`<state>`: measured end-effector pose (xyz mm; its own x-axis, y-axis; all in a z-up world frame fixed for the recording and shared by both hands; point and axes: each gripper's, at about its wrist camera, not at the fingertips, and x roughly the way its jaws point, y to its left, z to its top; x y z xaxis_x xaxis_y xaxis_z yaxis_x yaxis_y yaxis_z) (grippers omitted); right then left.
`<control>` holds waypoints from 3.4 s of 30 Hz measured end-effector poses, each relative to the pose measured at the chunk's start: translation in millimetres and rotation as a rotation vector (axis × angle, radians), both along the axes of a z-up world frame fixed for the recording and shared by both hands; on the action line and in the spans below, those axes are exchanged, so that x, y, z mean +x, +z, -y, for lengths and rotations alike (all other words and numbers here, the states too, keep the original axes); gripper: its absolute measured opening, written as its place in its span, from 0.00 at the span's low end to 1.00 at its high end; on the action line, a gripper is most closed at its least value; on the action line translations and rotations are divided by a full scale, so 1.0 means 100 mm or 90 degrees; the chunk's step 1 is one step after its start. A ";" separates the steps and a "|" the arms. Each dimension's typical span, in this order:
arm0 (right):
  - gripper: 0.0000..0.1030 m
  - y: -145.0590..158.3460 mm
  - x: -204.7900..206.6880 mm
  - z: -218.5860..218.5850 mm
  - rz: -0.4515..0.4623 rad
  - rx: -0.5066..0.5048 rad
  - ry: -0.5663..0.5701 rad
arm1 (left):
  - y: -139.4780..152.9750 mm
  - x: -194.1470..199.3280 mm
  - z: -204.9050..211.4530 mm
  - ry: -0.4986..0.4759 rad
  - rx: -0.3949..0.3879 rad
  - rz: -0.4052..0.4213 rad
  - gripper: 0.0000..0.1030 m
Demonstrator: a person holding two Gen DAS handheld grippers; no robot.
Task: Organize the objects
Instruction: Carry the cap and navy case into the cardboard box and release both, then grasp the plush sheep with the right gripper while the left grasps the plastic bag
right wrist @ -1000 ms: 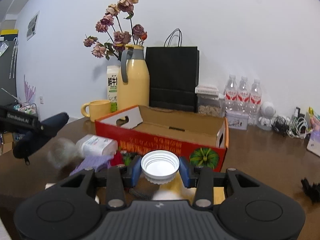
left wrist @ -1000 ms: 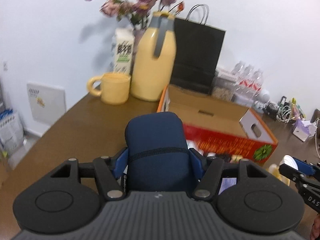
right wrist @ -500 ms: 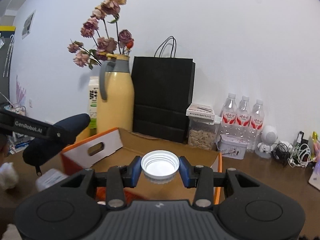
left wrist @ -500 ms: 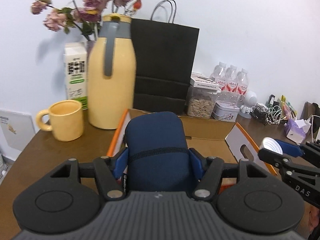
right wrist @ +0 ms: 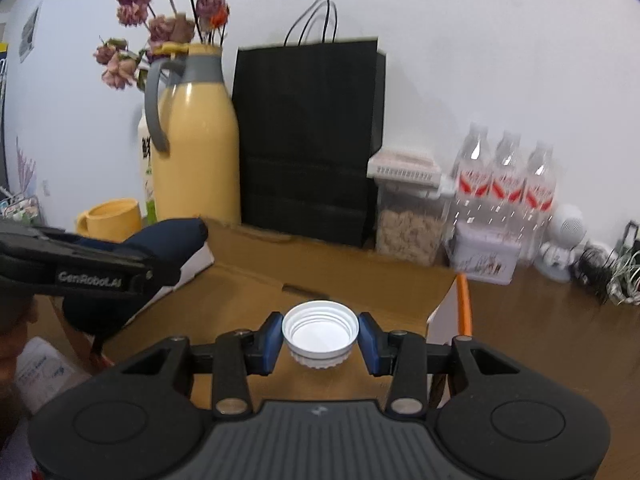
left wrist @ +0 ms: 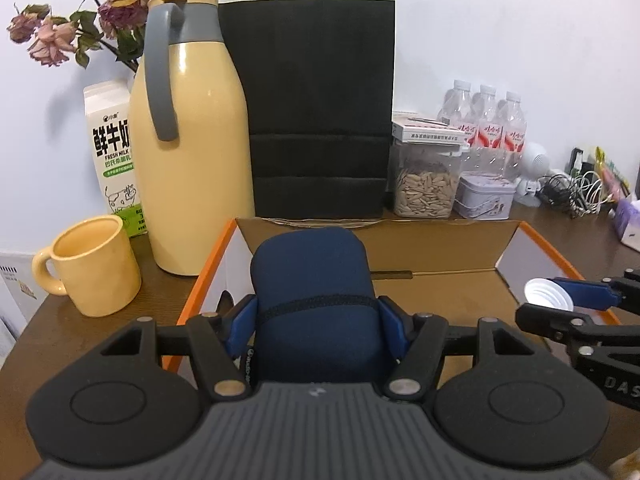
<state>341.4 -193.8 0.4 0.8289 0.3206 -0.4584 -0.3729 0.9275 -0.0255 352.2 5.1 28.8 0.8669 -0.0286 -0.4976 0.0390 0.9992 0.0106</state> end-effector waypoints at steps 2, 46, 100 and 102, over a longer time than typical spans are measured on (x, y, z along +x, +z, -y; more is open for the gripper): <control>0.38 -0.02 0.02 0.01 -0.010 0.004 0.000 | -0.02 0.02 0.02 -0.001 0.008 -0.001 0.63; 1.00 0.42 -0.69 0.06 0.064 -0.013 -0.033 | 0.55 -0.88 0.03 0.005 -0.016 0.110 1.00; 0.83 -0.36 -2.15 0.16 -0.052 0.031 -0.075 | -0.20 -2.51 -1.23 0.149 -0.043 -0.020 1.00; 0.78 -0.38 -2.10 0.18 -0.066 0.053 -0.076 | -0.21 -2.49 -1.26 0.152 -0.047 -0.023 1.00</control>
